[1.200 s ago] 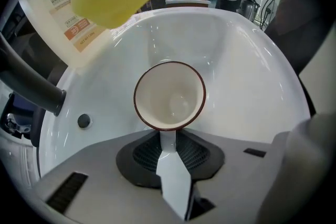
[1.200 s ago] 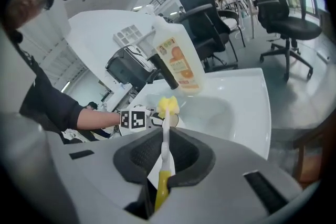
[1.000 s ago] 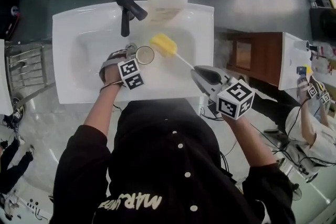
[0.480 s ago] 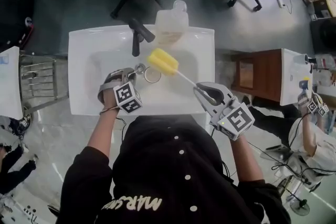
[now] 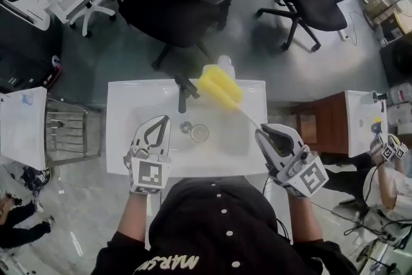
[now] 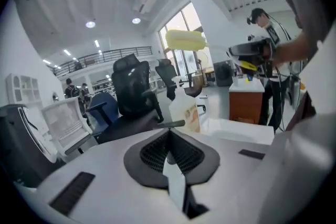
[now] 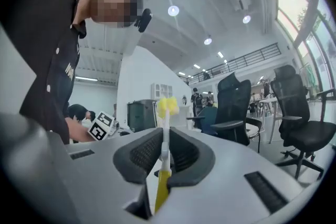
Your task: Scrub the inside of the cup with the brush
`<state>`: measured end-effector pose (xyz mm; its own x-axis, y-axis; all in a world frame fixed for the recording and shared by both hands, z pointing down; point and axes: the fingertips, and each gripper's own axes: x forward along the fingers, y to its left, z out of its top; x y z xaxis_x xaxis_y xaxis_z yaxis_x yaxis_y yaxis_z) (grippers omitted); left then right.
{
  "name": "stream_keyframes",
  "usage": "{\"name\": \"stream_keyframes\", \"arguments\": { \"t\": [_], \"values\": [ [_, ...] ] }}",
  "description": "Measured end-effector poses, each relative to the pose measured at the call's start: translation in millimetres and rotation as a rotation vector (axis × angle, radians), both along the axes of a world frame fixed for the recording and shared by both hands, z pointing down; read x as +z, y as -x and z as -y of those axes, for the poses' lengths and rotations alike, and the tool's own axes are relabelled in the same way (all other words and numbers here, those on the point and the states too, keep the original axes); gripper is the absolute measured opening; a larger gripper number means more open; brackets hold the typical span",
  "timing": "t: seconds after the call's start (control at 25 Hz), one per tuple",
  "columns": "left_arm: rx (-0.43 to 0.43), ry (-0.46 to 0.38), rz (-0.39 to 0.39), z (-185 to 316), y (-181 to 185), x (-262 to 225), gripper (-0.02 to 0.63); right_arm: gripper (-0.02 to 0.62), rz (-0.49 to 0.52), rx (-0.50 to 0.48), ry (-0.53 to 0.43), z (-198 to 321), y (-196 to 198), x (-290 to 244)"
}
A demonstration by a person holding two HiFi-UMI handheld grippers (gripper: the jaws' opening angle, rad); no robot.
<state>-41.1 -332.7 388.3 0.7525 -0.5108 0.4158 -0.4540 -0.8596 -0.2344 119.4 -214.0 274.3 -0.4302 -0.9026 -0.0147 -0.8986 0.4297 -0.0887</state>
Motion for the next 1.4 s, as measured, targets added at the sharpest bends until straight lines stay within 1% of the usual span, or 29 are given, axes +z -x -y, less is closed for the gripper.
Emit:
{"name": "stream_keyframes", "arguments": {
  "t": [0.12, 0.2, 0.32, 0.44, 0.56, 0.72, 0.88, 1.0, 1.12, 1.28, 1.4],
  "values": [
    [-0.01, -0.03, -0.108, 2, 6, -42, 0.026, 0.051, 0.056, 0.061, -0.114, 3, -16, -34],
    [-0.043, -0.045, -0.167, 4, 13, -65, 0.026, 0.052, 0.05, 0.118, -0.155, 5, -29, -47],
    [-0.107, -0.046, -0.24, 5, 24, -91, 0.026, 0.051, 0.013, 0.214, -0.177, 6, -47, -54],
    [-0.158, -0.054, -0.28, 4, 37, -107, 0.026, 0.051, 0.004, 0.299, -0.186, 4, -58, -60],
    [-0.213, -0.059, -0.32, 2, 48, -119, 0.026, 0.051, -0.02, 0.351, -0.193, 2, -63, -62],
    [-0.241, -0.089, -0.33, 0, 54, -127, 0.026, 0.051, -0.055, 0.39, -0.202, 2, -67, -60],
    [-0.244, -0.112, -0.31, -2, 54, -129, 0.026, 0.051, -0.071, 0.412, -0.204, 1, -69, -61],
    [-0.259, -0.104, -0.311, 0, 52, -131, 0.026, 0.051, -0.081, 0.42, -0.2, 2, -69, -61],
    [-0.239, -0.104, -0.335, -2, 46, -135, 0.026, 0.051, -0.095, 0.427, -0.181, 3, -68, -57],
    [-0.238, -0.095, -0.326, -3, 42, -134, 0.026, 0.051, -0.101, 0.432, -0.161, 4, -68, -54],
    [-0.249, -0.08, -0.321, 1, 43, -131, 0.026, 0.051, -0.136, 0.435, -0.132, 6, -67, -50]
  ]
}}
